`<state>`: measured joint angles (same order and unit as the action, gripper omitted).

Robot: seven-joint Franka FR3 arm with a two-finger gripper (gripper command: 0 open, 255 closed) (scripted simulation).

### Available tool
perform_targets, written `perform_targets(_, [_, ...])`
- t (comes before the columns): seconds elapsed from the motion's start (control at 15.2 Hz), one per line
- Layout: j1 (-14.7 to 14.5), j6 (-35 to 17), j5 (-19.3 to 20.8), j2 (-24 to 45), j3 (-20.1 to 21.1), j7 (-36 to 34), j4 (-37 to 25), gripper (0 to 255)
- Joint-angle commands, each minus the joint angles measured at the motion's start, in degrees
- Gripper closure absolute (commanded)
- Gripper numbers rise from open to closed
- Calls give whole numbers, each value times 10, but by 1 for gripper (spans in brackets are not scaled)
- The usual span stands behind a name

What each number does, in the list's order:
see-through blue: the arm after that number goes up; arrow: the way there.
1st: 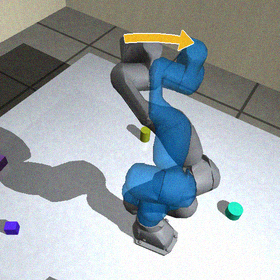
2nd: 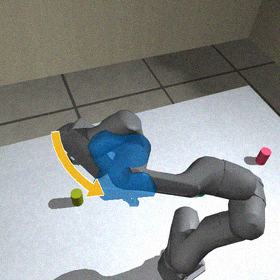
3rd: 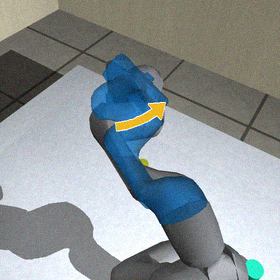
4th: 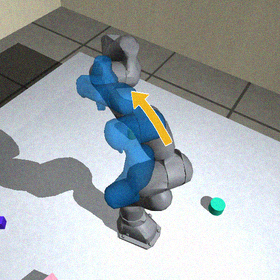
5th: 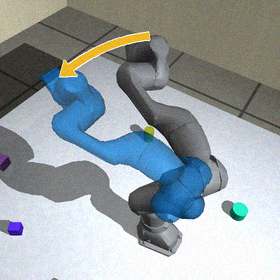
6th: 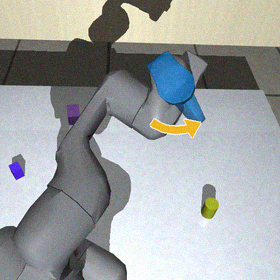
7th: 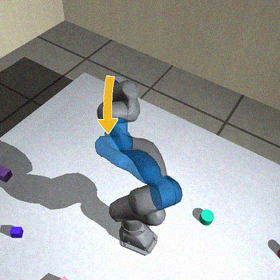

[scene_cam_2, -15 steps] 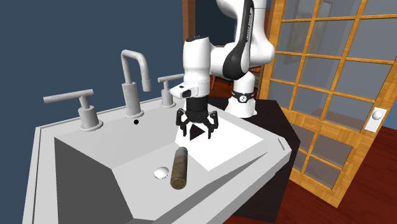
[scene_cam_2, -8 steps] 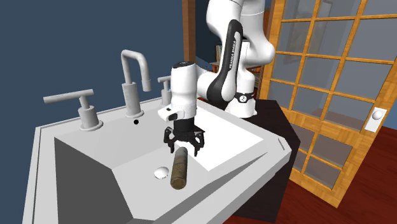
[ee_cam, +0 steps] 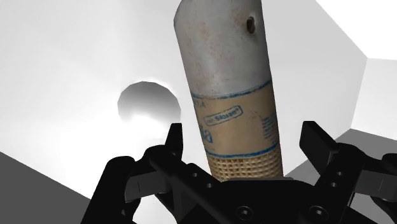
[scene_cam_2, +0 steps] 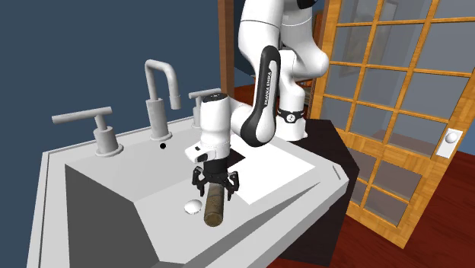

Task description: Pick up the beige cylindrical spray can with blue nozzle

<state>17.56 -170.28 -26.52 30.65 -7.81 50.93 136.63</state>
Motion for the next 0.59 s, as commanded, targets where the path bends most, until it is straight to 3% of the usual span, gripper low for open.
perform_targets(0.0, [13,-13,-7,23,14,8,-12,0])
perform_targets(0.13, [13,-13,-7,23,14,8,-12,0])
perform_targets(0.2, [14,-14,-8,23,15,8,-11,255])
perform_targets(0.53, [15,-15,-8,24,15,9,-11,255])
